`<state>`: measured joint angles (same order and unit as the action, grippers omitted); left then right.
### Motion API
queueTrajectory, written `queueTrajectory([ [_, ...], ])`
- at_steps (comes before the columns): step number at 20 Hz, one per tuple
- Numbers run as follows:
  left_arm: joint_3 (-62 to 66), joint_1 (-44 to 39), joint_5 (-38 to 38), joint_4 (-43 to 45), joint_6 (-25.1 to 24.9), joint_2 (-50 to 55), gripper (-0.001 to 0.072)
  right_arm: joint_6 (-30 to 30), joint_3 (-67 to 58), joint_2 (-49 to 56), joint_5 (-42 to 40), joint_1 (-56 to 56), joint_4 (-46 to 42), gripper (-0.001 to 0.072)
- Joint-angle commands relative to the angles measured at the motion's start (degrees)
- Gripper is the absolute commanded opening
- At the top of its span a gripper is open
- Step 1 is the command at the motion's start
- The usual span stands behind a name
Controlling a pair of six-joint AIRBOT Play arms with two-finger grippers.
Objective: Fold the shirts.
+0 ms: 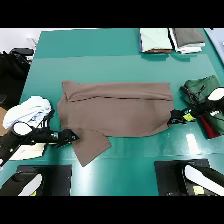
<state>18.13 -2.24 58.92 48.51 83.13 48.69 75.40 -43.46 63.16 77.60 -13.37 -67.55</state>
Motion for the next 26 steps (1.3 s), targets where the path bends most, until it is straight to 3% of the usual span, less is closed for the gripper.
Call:
queueTrajectory([
  [1, -0.5, -4.5, -2.8, -2.7, -0.7, 0.0, 0.0170, 0.0, -0.1, 0.0, 0.1, 0.1, 0.0, 0.0020],
  [2, 0.1, -4.5, -2.0, -2.6, -0.7, 0.0, 0.0048, 0.0, -0.1, -0.1, 0.2, 0.0, 0.0, 0.0019],
  [3, 1.5, -4.5, -0.8, -1.5, -0.7, 0.0, 0.0029, 0.0, -0.2, -0.1, 0.6, 0.0, -0.1, 0.0019],
  [9, 14.0, -4.6, 14.1, 12.8, 2.4, -0.1, 0.0027, 0.4, -0.1, -8.7, 4.5, 0.0, -6.8, 0.0019],
  [12, 15.7, -4.5, 16.7, 12.9, 3.9, -5.4, 0.0027, 0.9, -0.1, -15.3, 9.7, -0.1, -11.7, 0.0019],
  [17, 18.7, -4.5, 24.9, 13.0, 7.5, -14.1, 0.0027, 3.6, -0.1, -22.8, 11.3, 0.0, -13.3, 0.0019],
  [21, 23.9, -4.5, 18.0, 15.5, 6.3, -12.8, 0.0027, 4.5, -1.2, -19.8, 8.4, 0.2, -13.0, 0.0019],
  [26, 31.8, -4.5, 9.5, 22.2, 1.7, 1.4, 0.0029, 4.9, -12.9, -5.1, 2.0, 4.0, -13.1, 0.0018],
])
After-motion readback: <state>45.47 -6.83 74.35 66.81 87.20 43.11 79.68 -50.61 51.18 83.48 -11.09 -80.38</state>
